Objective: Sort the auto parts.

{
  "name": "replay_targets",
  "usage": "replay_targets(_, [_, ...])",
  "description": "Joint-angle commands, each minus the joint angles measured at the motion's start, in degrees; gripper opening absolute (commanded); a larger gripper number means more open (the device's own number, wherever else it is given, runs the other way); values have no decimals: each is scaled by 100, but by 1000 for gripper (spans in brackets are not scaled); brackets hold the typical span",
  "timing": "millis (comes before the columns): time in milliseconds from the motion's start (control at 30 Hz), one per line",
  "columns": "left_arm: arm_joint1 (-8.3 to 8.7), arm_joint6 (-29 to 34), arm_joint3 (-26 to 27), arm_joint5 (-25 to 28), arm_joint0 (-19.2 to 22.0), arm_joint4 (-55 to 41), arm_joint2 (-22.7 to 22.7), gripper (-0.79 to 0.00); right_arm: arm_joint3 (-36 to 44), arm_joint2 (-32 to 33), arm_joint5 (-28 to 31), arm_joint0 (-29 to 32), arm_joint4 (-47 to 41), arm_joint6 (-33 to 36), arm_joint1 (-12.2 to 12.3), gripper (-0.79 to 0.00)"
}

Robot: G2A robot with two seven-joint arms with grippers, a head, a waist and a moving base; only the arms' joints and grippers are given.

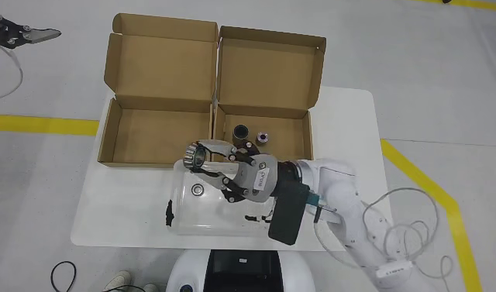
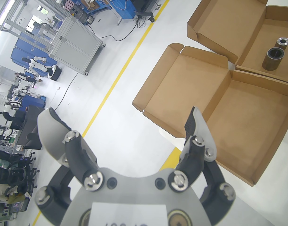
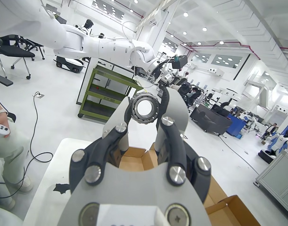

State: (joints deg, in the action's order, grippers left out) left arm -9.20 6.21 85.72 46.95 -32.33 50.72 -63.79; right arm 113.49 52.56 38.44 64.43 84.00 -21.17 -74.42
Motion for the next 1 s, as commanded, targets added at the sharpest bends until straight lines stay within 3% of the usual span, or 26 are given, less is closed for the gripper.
replay_targets(0, [0,0,0,0,0,0,0,0,-76,-23,-13,2,-38,29,-4,-785])
replay_targets(367, [0,0,0,0,0,0,0,0,-846,-435,-442,-47,85,263,-95,-785])
replay_targets(800, [0,0,0,0,0,0,0,0,-1935,-1191,-1352,-555,-22,1514,-421,-785])
replay_targets(967, [0,0,0,0,0,0,0,0,-2522,-1440,-1439,-899,-386,1873,-603,-785])
